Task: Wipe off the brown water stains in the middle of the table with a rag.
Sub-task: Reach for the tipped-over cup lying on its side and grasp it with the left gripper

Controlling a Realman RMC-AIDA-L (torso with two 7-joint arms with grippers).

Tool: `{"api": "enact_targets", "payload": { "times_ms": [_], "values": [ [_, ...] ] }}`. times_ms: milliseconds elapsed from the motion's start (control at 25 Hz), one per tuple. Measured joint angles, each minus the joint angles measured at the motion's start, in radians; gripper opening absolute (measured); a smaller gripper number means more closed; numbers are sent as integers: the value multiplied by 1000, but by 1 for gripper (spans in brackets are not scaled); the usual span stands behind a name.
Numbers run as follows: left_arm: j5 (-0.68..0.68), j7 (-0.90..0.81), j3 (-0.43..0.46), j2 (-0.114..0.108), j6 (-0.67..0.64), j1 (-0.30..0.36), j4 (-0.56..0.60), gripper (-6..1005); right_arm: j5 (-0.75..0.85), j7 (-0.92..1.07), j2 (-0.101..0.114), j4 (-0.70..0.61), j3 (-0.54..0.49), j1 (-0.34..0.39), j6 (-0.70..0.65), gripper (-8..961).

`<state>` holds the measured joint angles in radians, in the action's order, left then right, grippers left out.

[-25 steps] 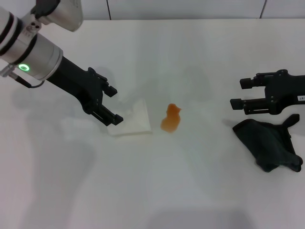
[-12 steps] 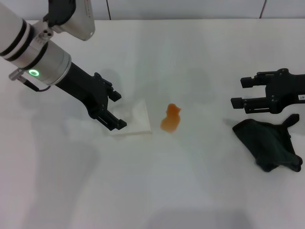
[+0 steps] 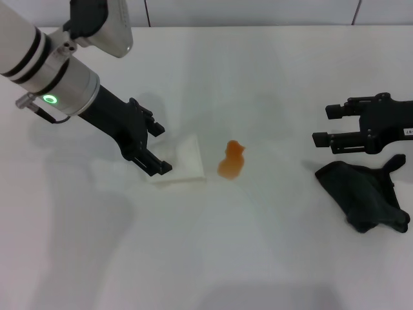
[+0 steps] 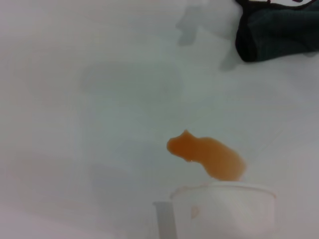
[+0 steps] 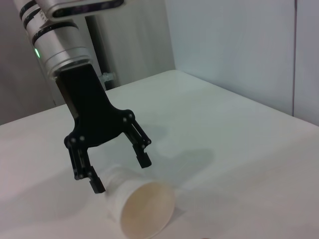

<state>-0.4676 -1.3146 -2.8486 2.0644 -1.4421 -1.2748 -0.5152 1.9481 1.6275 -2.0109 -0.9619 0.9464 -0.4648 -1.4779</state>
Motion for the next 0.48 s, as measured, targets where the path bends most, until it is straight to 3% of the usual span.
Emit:
{"api": "enact_targets", "payload": {
  "times_ms": [480],
  "values": [
    [-6,0,0,6,31,-9,31,886,1,0,0,-4,0,2,-3,708]
  ]
}}
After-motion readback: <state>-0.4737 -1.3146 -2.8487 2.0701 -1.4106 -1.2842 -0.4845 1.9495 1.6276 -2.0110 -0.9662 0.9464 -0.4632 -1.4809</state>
